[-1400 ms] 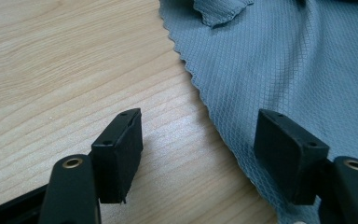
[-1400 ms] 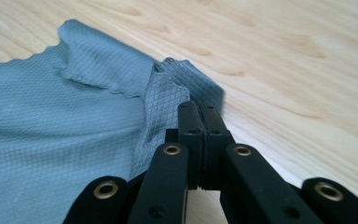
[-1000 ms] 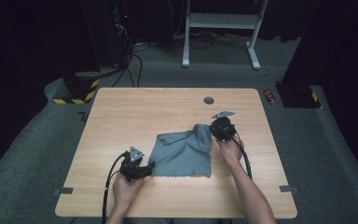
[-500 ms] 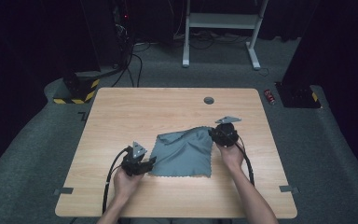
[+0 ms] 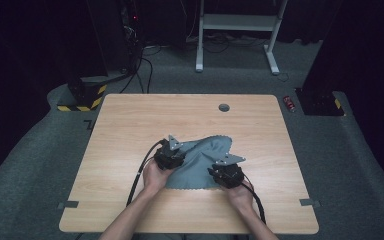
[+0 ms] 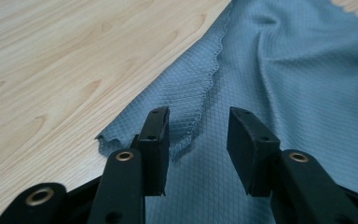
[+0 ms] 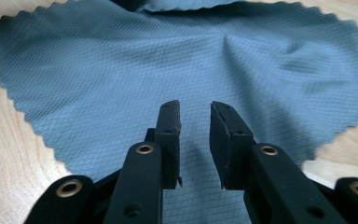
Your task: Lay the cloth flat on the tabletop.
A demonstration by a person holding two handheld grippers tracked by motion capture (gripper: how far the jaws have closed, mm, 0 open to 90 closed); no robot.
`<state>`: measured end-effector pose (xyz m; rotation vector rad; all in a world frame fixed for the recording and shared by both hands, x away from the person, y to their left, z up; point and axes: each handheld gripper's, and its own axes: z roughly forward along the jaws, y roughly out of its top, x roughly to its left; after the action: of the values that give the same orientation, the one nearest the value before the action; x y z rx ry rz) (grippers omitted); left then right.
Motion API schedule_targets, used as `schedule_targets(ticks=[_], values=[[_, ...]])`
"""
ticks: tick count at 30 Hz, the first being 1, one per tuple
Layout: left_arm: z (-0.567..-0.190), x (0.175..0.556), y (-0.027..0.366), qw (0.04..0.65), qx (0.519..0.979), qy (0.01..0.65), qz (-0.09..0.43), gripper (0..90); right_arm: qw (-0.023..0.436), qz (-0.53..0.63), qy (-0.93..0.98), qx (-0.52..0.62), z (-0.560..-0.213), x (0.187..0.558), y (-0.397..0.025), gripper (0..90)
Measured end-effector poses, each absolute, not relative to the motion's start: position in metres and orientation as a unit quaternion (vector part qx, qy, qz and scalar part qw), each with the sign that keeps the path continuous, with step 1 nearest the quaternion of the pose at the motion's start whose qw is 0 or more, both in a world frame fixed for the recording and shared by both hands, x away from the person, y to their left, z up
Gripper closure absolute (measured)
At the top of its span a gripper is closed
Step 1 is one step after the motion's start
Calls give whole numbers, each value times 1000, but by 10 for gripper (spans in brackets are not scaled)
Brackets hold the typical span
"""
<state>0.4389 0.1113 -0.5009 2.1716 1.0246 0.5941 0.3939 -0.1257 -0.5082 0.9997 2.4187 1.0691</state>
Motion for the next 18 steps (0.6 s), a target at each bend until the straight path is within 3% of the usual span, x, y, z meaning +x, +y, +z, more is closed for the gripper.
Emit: schedule_targets(ticks=[10,14,18], values=[[-510,453,107,306,831,407,223,558,153,367,857,326,-514,379,-117,702],[-511,458,102,296,834,407,226,612,149,361,863,321,-520,377,-115,698],[-513,460,102,298,833,407,227,727,146,366,862,320,-521,376,-117,696]])
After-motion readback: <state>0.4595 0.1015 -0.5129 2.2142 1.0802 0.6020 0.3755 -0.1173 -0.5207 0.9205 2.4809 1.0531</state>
